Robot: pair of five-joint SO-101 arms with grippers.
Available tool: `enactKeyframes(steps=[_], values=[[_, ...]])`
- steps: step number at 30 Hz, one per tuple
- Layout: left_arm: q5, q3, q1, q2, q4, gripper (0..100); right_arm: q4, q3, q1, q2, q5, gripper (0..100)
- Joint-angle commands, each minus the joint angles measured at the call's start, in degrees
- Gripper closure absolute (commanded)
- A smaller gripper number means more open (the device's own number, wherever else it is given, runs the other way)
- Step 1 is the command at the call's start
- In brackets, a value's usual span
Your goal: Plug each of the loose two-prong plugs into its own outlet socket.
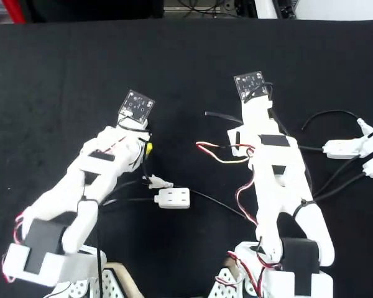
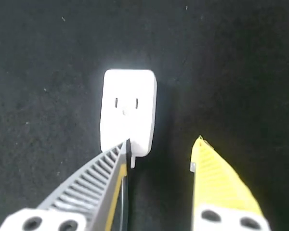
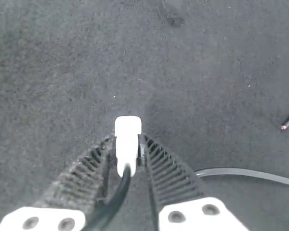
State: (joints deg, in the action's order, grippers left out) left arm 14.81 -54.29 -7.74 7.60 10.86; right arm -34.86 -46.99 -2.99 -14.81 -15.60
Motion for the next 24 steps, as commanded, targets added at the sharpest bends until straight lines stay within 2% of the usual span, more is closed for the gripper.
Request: enactKeyframes(steps=[1,8,17,20,24], values=[[0.5,6.1,-0.4,-1.6,2.8,78,0.6,0.1,-0.5,-2.3,-0.4,98.7],[0.4,9.5,3.6,-2.0,5.5,78,0.5,0.1,-0.5,-2.3,-0.4,98.7],[0.2,9.5,3.4,-1.8,5.1,78,0.5,0.1,-0.5,-2.3,-0.4,98.7],[0.1,7.9,2.8,-2.0,1.1,78,0.5,0.1,-0.5,-2.3,-0.4,98.7],[0.1,2.7,2.3,-2.0,-9.1,78,0.5,0.2,-0.5,-2.3,-0.5,98.7]])
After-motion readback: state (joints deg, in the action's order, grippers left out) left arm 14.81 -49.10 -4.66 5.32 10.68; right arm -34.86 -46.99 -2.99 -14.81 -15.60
